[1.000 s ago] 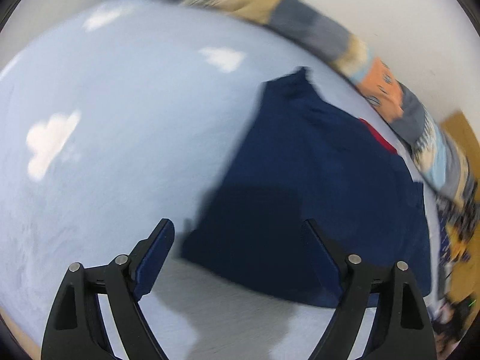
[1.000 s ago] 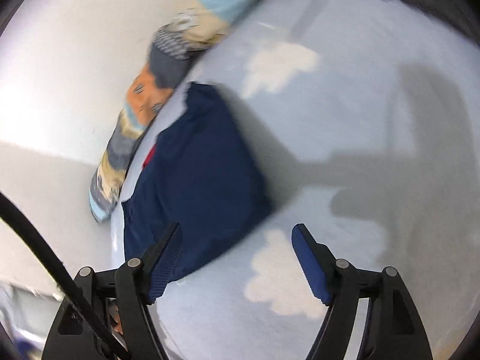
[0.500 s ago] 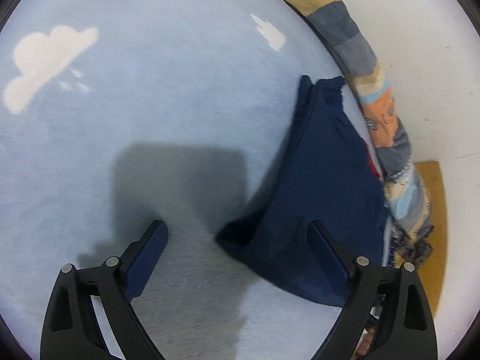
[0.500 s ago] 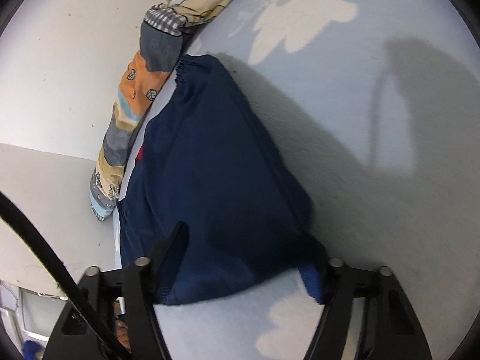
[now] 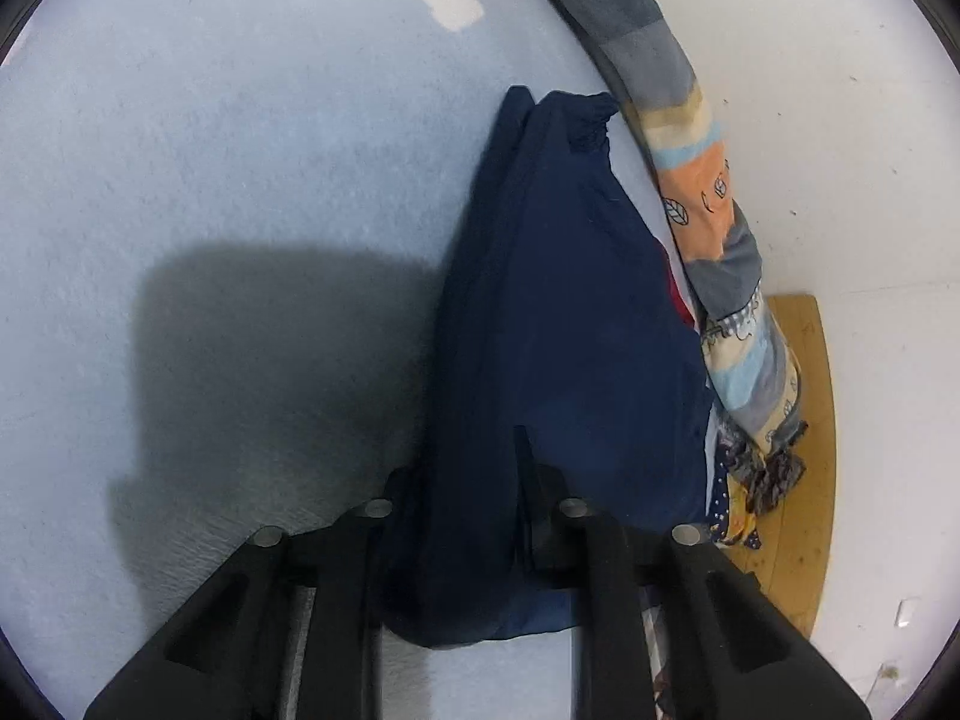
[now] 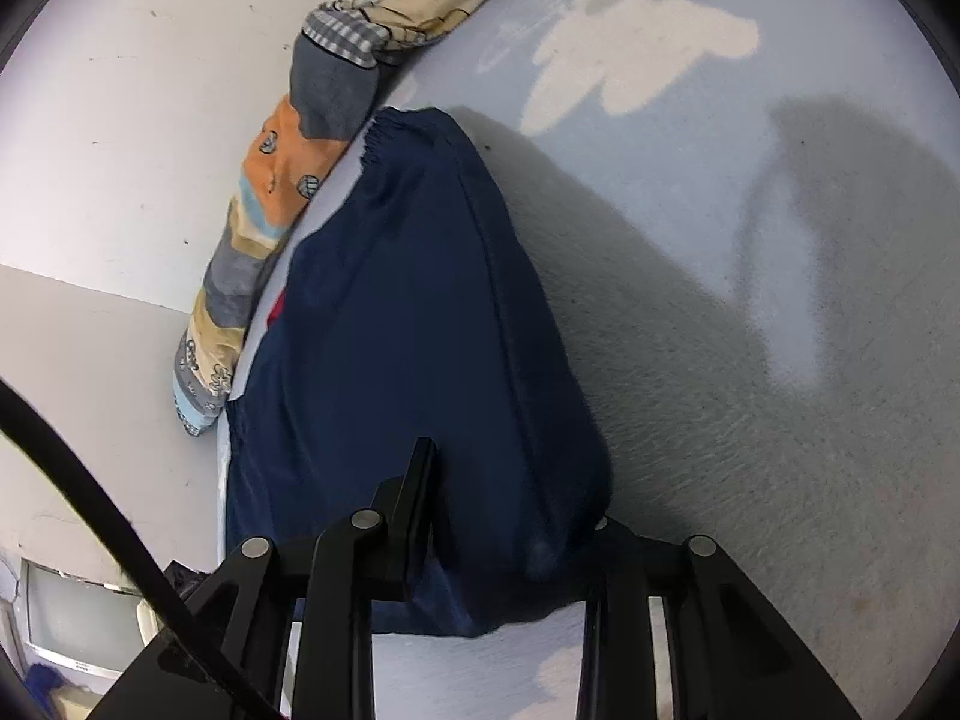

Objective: Fold large clothes

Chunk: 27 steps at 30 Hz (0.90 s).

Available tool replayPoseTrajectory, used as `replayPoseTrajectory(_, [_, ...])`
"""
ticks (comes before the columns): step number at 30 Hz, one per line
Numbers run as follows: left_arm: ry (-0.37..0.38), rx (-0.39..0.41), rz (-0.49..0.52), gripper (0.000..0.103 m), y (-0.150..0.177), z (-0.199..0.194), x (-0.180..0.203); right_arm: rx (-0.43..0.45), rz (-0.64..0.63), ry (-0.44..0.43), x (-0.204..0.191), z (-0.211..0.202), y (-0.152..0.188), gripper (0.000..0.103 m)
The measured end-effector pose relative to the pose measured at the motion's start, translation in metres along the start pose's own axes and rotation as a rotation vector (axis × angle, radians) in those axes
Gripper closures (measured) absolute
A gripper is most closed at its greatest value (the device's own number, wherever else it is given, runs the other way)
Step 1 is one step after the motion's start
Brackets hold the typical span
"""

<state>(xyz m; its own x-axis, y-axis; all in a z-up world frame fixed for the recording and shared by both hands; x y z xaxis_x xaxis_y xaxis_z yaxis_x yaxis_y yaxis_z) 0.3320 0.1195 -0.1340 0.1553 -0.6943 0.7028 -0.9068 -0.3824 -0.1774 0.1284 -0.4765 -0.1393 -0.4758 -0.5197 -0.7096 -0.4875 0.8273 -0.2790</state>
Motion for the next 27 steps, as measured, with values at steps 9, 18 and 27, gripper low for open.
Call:
replayPoseTrajectory(9, [-0.1, 0.095, 0.163, 0.09, 0.02, -0.025, 0.041, 0.036, -0.087, 0.075, -0.028, -0.034, 0.011, 0.092])
replayPoseTrajectory(18, [-0.176, 0.069, 0.162, 0.089, 0.098, -0.089, 0.014, -0.049, -0.144, 0.12, -0.022, -0.1, 0.06, 0.092])
replayPoseTrajectory(27, [-0.388, 0.217, 0.156, 0.038, 0.119, -0.149, -0.016, -0.069, -0.05, 0.225, 0.017, -0.121, 0.071, 0.064])
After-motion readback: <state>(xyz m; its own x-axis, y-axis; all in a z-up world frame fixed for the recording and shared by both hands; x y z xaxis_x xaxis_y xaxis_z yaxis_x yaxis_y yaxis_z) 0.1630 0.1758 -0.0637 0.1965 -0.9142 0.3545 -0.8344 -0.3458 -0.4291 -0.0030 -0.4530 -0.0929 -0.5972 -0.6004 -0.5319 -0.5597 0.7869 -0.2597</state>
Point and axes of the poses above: each gripper's, at about its wrist camera, not at the fingertips, and z roughly the way its jaws point, x to its right, y to its underside, the point moved 1 cm from there along z, roughly the way its jaws point, and after that the axes turned 7 degrees about x, right-handed, at the moved point
